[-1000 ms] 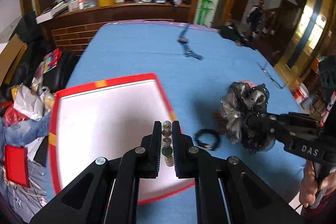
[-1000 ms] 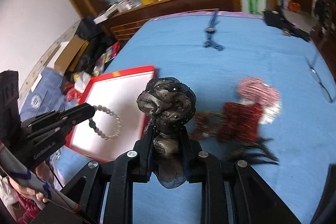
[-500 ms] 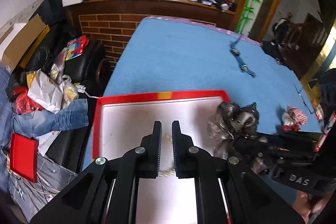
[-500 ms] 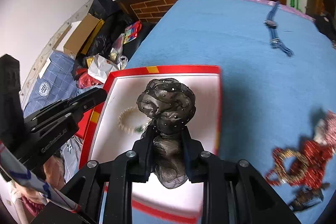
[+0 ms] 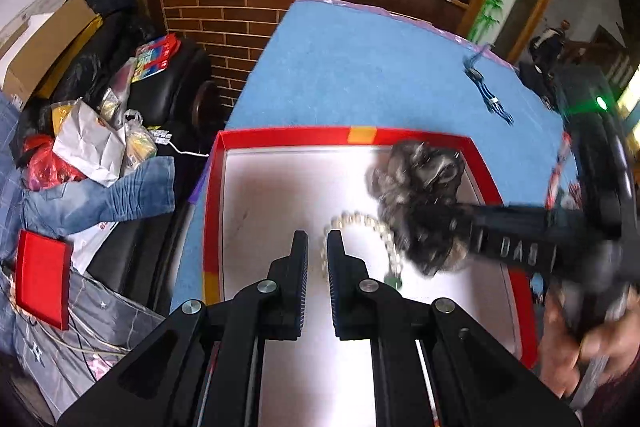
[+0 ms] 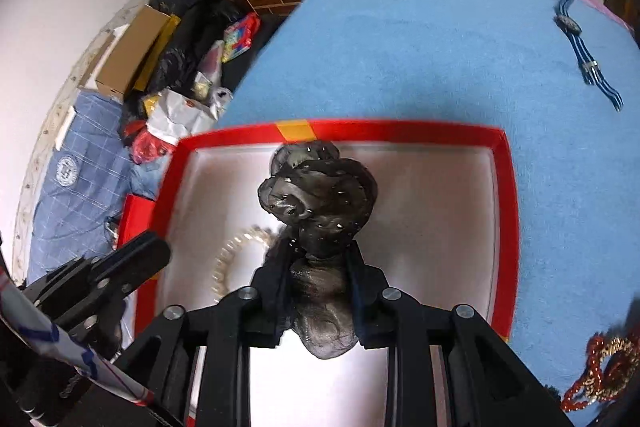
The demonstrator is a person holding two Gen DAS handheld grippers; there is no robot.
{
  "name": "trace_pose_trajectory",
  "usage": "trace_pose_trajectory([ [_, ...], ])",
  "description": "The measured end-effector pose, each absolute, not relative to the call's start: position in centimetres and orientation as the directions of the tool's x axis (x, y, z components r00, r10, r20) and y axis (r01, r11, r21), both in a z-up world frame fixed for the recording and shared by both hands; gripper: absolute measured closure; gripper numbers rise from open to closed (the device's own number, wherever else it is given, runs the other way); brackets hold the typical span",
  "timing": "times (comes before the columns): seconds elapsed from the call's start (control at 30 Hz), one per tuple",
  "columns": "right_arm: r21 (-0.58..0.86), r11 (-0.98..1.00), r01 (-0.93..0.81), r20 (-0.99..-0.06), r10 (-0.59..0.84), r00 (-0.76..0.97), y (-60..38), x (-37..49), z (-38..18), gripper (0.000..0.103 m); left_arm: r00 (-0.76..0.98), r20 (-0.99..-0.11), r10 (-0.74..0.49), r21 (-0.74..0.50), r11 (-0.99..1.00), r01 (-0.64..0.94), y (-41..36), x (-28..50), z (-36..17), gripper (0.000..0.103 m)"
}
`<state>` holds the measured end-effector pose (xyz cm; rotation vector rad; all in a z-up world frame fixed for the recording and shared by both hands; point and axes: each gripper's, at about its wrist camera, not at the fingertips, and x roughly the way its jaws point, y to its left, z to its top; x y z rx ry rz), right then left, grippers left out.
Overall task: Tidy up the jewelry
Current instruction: 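Carry both items into the red box while the left tool releases the pearl bracelet, then lower the gray scrunchie into the red box and open the right tool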
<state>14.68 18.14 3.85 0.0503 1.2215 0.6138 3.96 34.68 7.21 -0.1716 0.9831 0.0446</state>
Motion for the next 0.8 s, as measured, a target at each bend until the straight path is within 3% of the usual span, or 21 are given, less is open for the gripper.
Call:
trace_pose_trajectory([
  [0.23,0.403,0.840,-0.364,-0.850,0.490,0.190,18.0,14.8,3.6,0.075,0.504,-0.856,-0.113,-0.136,0.991,-0.009,31.4,2.5,5.5,0.094],
  [0.4,0.405,0.831,-0.381,-0.842,0.502,0.200,19.5,15.5,4.0,0.074,0.469,-0.879,-0.092,-0.095,0.995,0.016,29.3,3.4,3.7,0.094],
  [0.6,0.402,0.832,-0.382,-0.841,0.501,0.206,19.8,16.1,3.9,0.068,0.461,-0.885,0.065,-0.006,0.989,-0.151,32.3,6.0,3.0,0.094],
  [0.77,0.398,0.831,-0.388,-0.840,0.500,0.208,20.1,16.2,3.6,0.065,0.473,-0.877,0.088,-0.022,0.975,-0.223,35.1,7.5,2.8,0.094],
  [0.8,0.392,0.833,-0.390,-0.843,0.495,0.211,20.1,16.3,3.5,0.059,0.475,-0.876,0.081,-0.036,0.972,-0.231,35.4,7.5,2.9,0.094],
])
